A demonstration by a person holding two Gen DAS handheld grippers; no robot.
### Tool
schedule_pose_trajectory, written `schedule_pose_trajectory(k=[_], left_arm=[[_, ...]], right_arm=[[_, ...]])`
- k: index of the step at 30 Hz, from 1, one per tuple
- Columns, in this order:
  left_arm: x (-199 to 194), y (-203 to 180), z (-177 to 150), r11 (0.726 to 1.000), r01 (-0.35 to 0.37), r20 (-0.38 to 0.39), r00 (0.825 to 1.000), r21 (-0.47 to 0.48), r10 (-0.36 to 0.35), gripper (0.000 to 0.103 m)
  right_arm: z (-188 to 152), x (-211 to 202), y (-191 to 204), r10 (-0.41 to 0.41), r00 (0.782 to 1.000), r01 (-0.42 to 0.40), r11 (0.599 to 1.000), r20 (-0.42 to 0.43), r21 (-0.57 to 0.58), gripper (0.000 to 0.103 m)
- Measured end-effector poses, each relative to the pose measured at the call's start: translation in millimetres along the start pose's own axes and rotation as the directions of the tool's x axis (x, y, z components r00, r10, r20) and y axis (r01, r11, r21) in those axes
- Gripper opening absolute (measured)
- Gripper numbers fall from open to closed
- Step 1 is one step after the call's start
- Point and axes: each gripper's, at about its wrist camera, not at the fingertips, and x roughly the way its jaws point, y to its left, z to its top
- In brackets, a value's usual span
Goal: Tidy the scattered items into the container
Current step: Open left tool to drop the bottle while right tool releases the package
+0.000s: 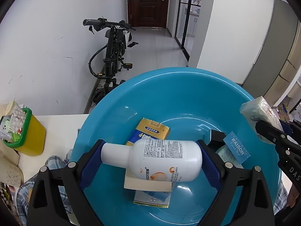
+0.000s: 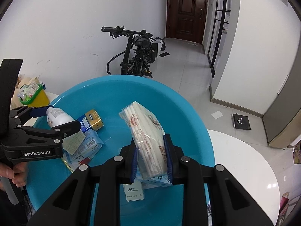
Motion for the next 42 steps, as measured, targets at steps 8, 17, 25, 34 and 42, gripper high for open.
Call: schedule_pose_trajectory(k=[8, 17, 25, 34, 42], left_arm=[[-14.4, -2.0, 1.3, 1.000, 0.005, 0.049, 0.999, 0.007, -0.005, 0.096], [-26.9, 2.9, 6.1, 1.000, 0.011, 0.081, 0.997, -0.002, -0.011, 0.096], [-36.6, 5.1, 8.5, 1.000, 0.023, 0.100, 0.995, -0.005, -0.023, 0.096], [-31.5, -0.5, 5.6, 1.000, 0.015, 0.085, 0.996, 0.010, -0.016, 0.096], [-30.9, -0.4, 3.7, 1.000, 0.017, 0.078, 0.997, 0.004, -0.017, 0.096]], right_arm=[[-0.3, 1.1, 0.9, 0.000, 1.000, 0.000, 1.000, 0.001, -0.007, 0.023], [-3.7, 7.1, 1.6, 0.006, 1.000, -0.006, 1.000, -0.019, -0.015, 0.023], [-7.1, 12.6, 1.8, 0.009, 0.999, -0.010, 1.000, -0.045, -0.022, 0.023], [-14.2, 23.7, 8.1, 0.021, 0.995, -0.026, 0.999, -0.096, -0.045, 0.023], [-15.1, 28.1, 10.5, 0.020, 0.993, -0.026, 0.999, -0.115, -0.046, 0.023]])
